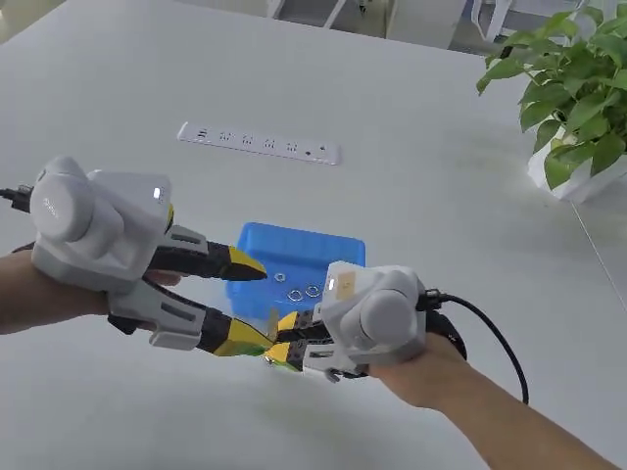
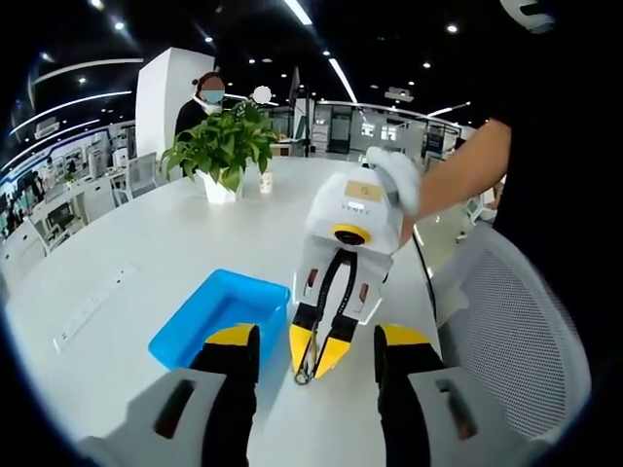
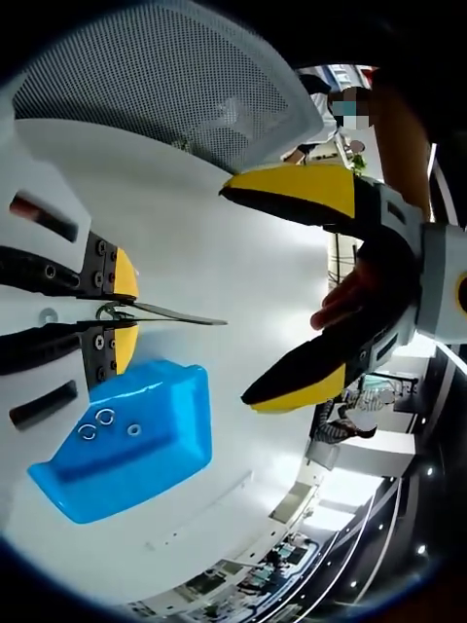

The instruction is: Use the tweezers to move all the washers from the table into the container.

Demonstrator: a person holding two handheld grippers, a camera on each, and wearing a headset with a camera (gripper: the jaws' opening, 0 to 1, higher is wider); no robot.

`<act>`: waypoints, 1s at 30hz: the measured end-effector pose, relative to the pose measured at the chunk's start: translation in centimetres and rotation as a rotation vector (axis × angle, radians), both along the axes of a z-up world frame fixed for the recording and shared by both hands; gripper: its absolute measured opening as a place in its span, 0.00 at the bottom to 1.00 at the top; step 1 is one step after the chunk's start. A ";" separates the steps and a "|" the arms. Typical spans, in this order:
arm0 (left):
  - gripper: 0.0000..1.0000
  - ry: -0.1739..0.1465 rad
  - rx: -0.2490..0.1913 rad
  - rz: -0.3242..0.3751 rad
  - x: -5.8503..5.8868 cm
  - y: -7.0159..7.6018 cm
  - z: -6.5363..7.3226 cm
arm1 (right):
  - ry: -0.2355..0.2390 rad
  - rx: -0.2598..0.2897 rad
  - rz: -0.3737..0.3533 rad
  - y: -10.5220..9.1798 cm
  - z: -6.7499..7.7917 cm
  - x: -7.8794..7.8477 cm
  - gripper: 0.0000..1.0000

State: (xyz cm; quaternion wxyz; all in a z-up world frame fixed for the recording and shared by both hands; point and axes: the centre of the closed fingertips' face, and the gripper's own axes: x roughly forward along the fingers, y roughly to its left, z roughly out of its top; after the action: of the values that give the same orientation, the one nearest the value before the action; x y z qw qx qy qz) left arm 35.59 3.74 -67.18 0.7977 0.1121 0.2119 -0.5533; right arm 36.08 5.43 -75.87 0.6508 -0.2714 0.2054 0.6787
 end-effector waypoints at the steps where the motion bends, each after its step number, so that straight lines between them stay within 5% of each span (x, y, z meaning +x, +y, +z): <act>1: 0.54 -0.001 -0.001 0.003 0.0 0.0 0.0 | 0.001 0.001 -0.001 0.0 0.1 0.1 0.08; 14: 0.67 -0.009 -0.005 0.043 0.2 0.9 -0.2 | 0.002 0.003 -0.005 -0.3 1.6 0.3 0.08; 30: 0.86 -0.015 -0.012 0.087 0.4 1.6 -0.2 | -0.003 0.036 -0.005 -0.1 5.5 1.4 0.08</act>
State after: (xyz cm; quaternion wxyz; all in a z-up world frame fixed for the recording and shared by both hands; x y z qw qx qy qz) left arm 35.99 5.37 -67.40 0.8232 0.1021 0.2075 -0.5185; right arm 37.45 5.30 -70.41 0.6575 -0.2602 0.1930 0.6802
